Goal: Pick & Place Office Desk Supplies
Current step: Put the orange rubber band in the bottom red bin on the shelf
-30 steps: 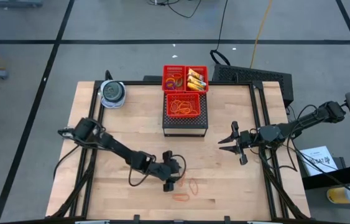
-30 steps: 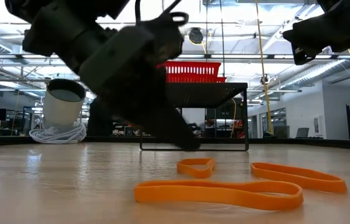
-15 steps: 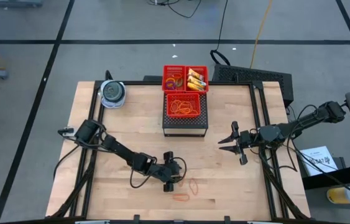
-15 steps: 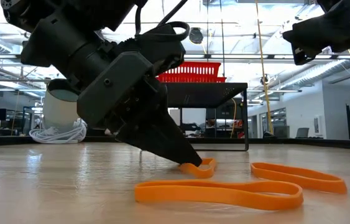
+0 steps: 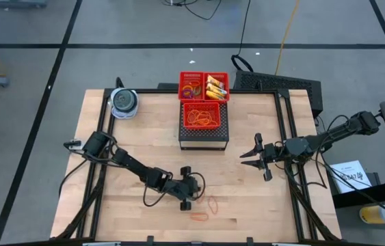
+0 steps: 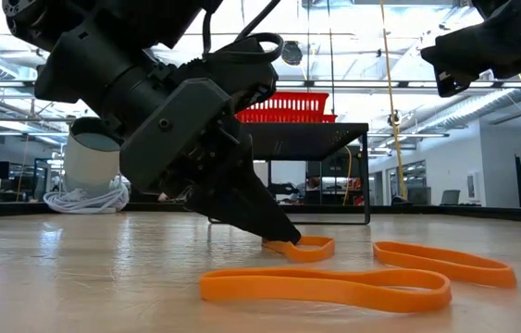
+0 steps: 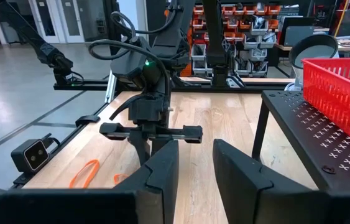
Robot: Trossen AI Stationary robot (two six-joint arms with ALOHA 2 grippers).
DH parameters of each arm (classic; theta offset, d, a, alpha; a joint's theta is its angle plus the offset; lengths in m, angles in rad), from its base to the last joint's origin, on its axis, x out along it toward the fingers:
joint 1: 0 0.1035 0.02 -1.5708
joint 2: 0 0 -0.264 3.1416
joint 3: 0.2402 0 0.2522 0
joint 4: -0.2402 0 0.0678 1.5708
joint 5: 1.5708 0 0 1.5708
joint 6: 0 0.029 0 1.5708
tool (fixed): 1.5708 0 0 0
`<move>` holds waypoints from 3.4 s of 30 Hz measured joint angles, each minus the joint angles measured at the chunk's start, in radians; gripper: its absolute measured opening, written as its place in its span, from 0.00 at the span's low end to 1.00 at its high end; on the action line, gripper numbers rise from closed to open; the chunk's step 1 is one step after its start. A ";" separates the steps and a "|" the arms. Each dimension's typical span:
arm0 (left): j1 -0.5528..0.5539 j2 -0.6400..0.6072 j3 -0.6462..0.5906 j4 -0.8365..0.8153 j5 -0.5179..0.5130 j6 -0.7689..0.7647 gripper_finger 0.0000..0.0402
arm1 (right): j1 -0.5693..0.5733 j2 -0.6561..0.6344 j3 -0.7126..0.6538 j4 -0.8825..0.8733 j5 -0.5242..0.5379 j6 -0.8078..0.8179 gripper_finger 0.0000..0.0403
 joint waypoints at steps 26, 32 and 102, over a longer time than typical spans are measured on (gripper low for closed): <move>0.012 -0.338 -0.003 -0.004 -0.027 -0.014 0.03 | 0.000 0.000 0.000 0.000 0.000 0.004 0.22; 0.023 -0.428 -0.003 0.013 -0.042 -0.080 0.01 | 0.000 0.000 0.000 0.000 0.000 0.003 0.22; 0.554 -0.551 -0.367 0.754 -0.015 0.177 0.09 | 0.000 0.000 0.000 -0.001 0.022 0.004 0.22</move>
